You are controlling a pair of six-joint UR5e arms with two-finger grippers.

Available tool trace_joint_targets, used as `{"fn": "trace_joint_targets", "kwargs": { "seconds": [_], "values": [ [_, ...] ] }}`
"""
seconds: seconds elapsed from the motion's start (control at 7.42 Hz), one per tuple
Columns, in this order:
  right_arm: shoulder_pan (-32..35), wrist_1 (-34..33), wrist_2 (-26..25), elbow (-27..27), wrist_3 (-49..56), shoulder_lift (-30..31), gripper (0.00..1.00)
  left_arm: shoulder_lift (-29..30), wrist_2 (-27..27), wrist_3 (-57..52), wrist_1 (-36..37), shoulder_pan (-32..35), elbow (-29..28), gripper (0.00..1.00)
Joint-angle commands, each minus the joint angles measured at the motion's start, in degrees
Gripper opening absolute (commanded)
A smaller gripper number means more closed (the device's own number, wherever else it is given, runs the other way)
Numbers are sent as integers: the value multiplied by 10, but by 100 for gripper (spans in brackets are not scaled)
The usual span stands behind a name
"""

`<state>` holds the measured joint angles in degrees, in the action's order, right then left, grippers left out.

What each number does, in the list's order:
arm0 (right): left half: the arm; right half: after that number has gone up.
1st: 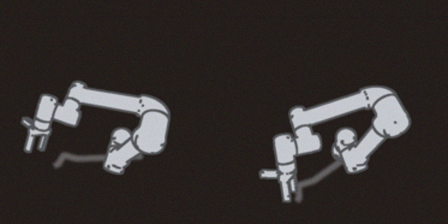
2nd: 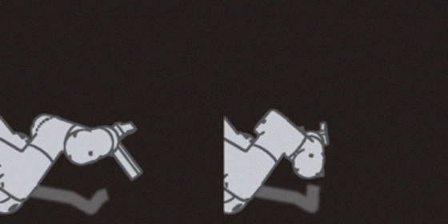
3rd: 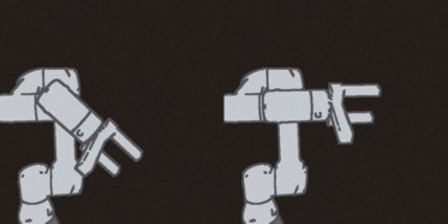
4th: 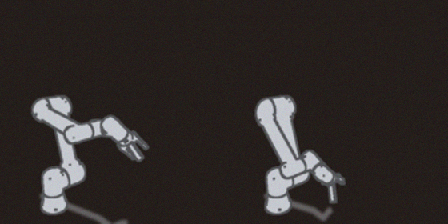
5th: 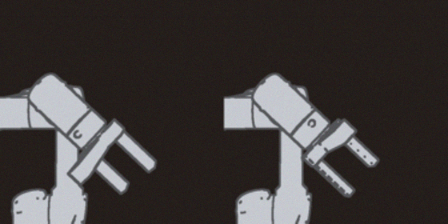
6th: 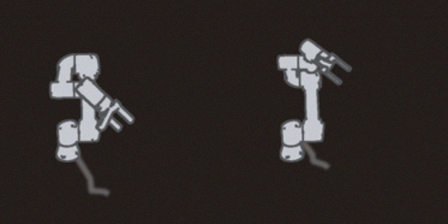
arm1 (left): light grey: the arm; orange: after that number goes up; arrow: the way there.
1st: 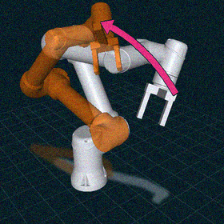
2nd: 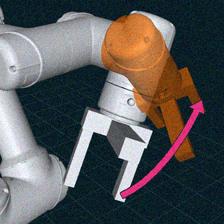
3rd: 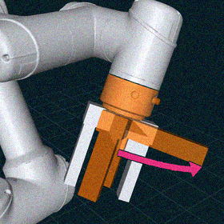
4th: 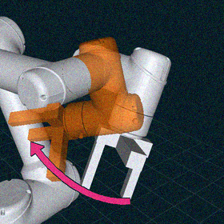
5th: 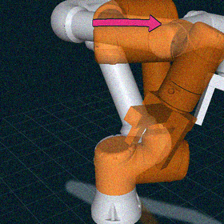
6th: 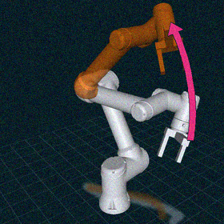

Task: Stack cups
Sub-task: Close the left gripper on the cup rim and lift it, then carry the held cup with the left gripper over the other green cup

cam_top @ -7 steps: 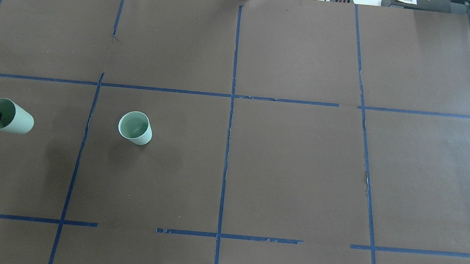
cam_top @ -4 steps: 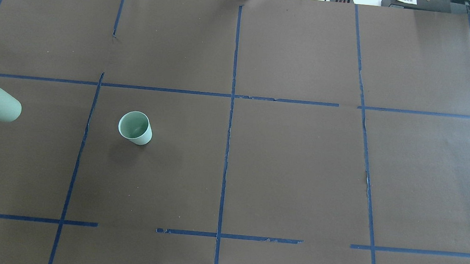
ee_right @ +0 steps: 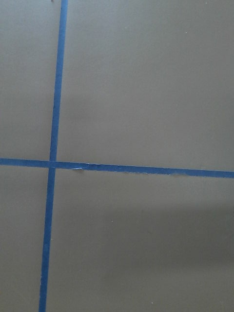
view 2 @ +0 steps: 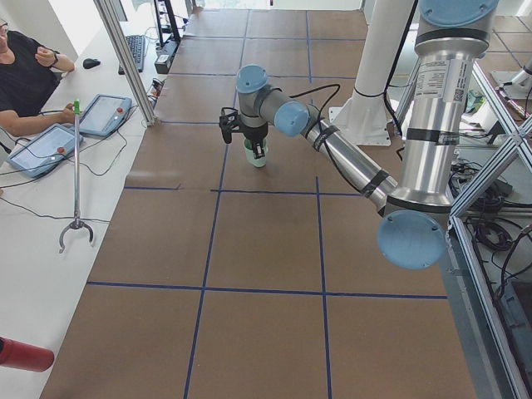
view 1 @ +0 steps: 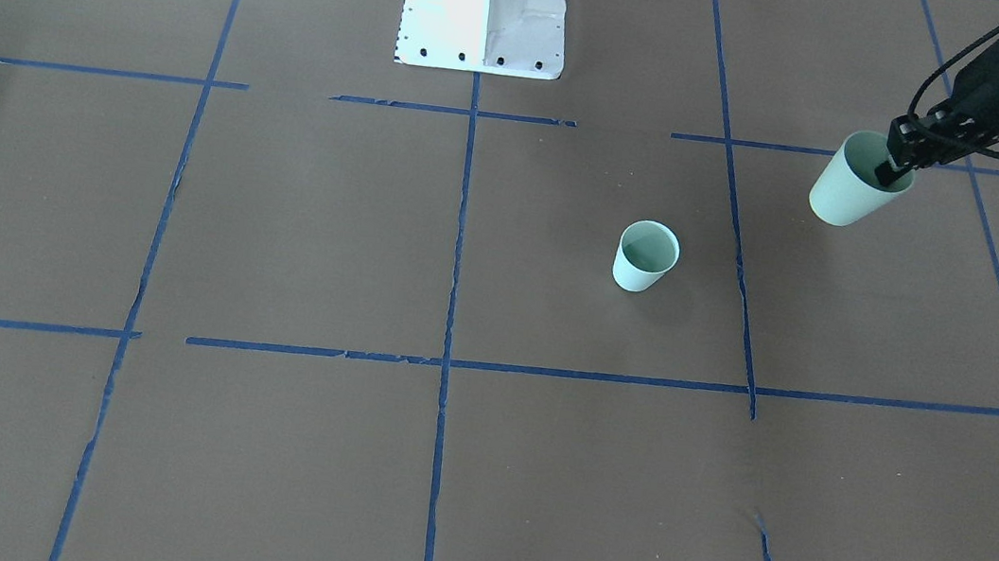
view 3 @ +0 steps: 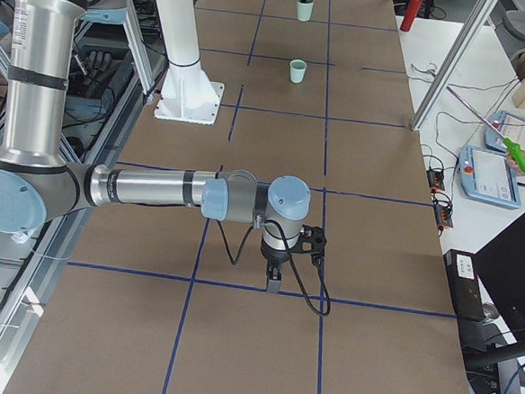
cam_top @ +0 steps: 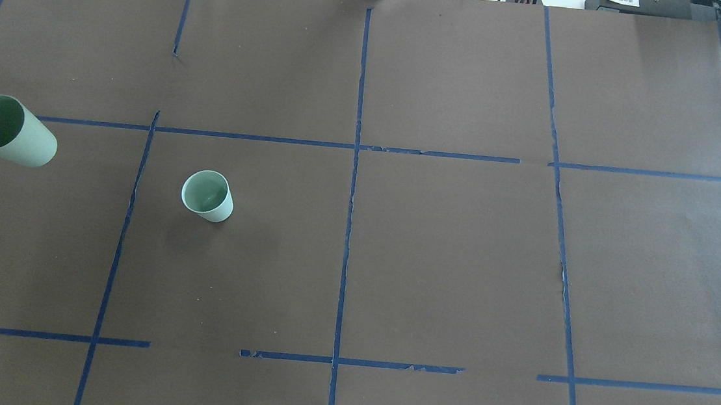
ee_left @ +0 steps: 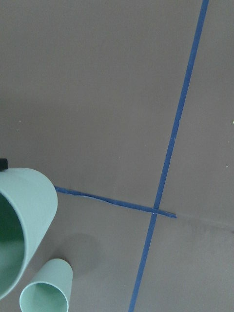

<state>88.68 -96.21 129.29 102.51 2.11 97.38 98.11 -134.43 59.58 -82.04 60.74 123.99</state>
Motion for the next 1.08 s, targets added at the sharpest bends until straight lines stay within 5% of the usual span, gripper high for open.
{"fn": "trace_joint_targets", "kwargs": {
  "seconds": [0.0, 0.4, 0.94],
  "values": [
    [0, 1, 0, 0, 0, 0, 100, 73, 38, 94, 6, -69, -32, 0],
    [0, 1, 0, 0, 0, 0, 100, 136, 46, 121, 2, -113, -102, 0],
    [0, 1, 0, 0, -1, 0, 100, 142, 61, 144, -60, -139, -147, 0]
  ]
}}
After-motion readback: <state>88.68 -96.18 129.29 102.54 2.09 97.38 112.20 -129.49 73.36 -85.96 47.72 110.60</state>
